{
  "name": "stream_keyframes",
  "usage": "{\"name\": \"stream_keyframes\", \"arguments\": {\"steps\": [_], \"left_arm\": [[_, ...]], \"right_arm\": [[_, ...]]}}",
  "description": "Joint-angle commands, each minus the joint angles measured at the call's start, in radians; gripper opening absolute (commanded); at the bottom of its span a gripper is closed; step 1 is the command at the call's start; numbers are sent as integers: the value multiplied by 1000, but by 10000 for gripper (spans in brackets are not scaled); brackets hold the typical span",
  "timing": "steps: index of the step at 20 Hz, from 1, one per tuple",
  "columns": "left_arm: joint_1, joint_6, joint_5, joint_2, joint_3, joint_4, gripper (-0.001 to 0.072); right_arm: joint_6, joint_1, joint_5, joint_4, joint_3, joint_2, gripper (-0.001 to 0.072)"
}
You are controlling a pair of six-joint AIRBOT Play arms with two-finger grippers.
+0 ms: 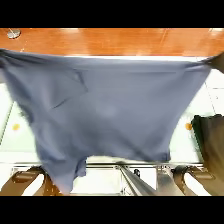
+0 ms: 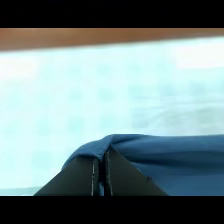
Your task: Fold the shirts.
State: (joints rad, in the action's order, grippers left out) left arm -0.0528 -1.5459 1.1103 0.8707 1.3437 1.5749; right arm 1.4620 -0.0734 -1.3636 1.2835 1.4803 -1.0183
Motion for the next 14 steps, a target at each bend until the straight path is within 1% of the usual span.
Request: {"name": "stream_keyframes", "arguments": {"steps": [1, 3, 4, 6, 8, 10, 13, 14], "left_arm": [[-2, -73, -204, 227, -55, 4, 27], [-2, -127, -312, 368, -34, 4, 27], [-2, -159, -344, 440, -10, 3, 27], [-2, -201, -367, 570, 58, 3, 27], [-2, -249, -360, 675, 129, -7, 27], [-2, -279, -347, 738, 165, -51, 28], [1, -280, -306, 746, 167, -80, 28], [6, -253, -257, 732, 168, -84, 28]], "right_arm": [[-16, 0, 209, -42, -47, -232, 18], [-14, 0, 280, -56, -3, -380, 17], [-5, 0, 306, -63, 37, -456, 17], [22, 0, 333, -65, 139, -594, 17], [49, 0, 324, -82, 256, -716, 18], [50, 0, 291, -122, 341, -804, 18], [42, -1, 221, -132, 370, -840, 18], [29, -9, 186, -132, 370, -832, 18]]}}
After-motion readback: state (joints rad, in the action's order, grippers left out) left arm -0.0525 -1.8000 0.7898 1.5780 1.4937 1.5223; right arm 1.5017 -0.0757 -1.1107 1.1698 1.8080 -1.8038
